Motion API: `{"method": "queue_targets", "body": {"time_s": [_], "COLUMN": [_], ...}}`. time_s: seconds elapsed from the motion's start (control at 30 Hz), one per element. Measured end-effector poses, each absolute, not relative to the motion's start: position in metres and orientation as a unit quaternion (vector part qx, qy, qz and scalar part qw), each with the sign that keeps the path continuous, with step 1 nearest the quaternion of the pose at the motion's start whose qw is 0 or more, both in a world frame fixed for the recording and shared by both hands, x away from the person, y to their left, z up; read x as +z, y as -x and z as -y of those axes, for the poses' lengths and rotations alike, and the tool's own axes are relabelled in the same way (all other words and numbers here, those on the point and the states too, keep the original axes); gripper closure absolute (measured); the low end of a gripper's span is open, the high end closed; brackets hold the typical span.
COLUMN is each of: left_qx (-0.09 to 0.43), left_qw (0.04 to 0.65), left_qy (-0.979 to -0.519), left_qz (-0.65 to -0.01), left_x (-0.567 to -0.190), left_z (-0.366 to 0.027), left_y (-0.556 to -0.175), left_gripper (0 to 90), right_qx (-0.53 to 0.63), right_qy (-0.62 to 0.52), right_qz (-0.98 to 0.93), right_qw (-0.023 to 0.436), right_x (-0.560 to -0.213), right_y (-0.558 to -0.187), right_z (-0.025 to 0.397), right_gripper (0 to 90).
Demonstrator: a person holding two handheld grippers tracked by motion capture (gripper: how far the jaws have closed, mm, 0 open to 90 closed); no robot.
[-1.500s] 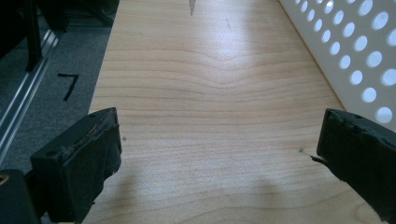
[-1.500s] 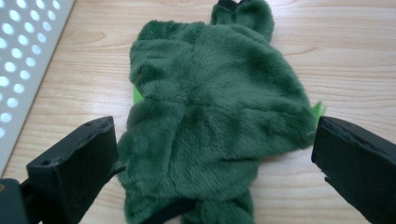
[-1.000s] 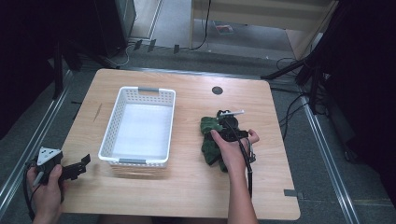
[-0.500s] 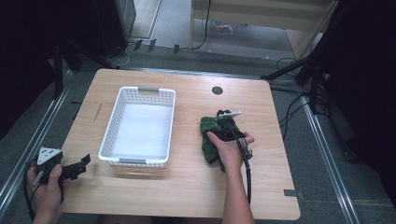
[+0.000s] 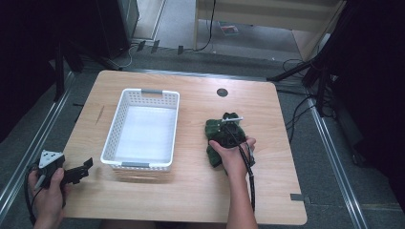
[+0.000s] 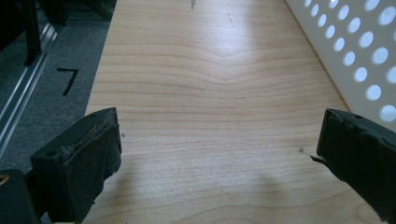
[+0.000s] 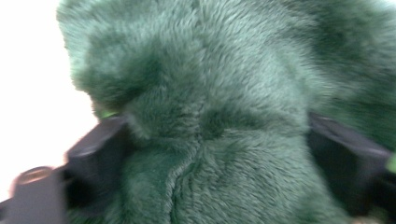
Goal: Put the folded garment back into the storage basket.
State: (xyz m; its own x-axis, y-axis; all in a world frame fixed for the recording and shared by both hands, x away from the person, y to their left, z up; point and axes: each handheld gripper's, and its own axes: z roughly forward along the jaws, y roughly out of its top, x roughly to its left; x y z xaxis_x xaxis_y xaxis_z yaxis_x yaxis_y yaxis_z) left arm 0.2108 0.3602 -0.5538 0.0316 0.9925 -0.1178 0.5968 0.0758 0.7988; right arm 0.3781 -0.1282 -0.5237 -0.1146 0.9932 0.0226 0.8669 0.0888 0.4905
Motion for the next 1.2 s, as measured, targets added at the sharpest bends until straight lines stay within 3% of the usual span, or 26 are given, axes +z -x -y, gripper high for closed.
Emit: {"method": "queue_targets", "body": {"time_s": [0.07,0.17,0.4,0.83,1.2], "left_qx": [0.274,0.277,0.278,0.274,0.277], "left_qw": [0.361,0.361,0.364,0.372,0.37], "left_qy": [-0.619,-0.617,-0.619,-0.615,-0.616], "left_qz": [-0.641,-0.642,-0.638,-0.64,-0.638], "left_x": [-0.554,-0.554,-0.554,-0.553,-0.553], "left_z": [-0.361,-0.361,-0.361,-0.363,-0.362], "left_y": [-0.211,-0.21,-0.21,-0.21,-0.21], "left_gripper": [0.7,0.7,0.7,0.7,0.7], "right_qx": [0.2,0.208,0.239,0.322,0.351], "right_qy": [-0.654,-0.652,-0.644,-0.657,-0.647], "right_qz": [-0.713,-0.713,-0.712,-0.667,-0.653], "right_qw": [0.158,0.153,0.144,0.139,0.179], "right_x": [-0.52,-0.519,-0.52,-0.527,-0.484], "right_y": [-0.376,-0.374,-0.371,-0.358,-0.348], "right_z": [0.129,0.131,0.136,0.151,0.135], "right_gripper": [43.6,56.0,69.3,75.6,75.4]}}
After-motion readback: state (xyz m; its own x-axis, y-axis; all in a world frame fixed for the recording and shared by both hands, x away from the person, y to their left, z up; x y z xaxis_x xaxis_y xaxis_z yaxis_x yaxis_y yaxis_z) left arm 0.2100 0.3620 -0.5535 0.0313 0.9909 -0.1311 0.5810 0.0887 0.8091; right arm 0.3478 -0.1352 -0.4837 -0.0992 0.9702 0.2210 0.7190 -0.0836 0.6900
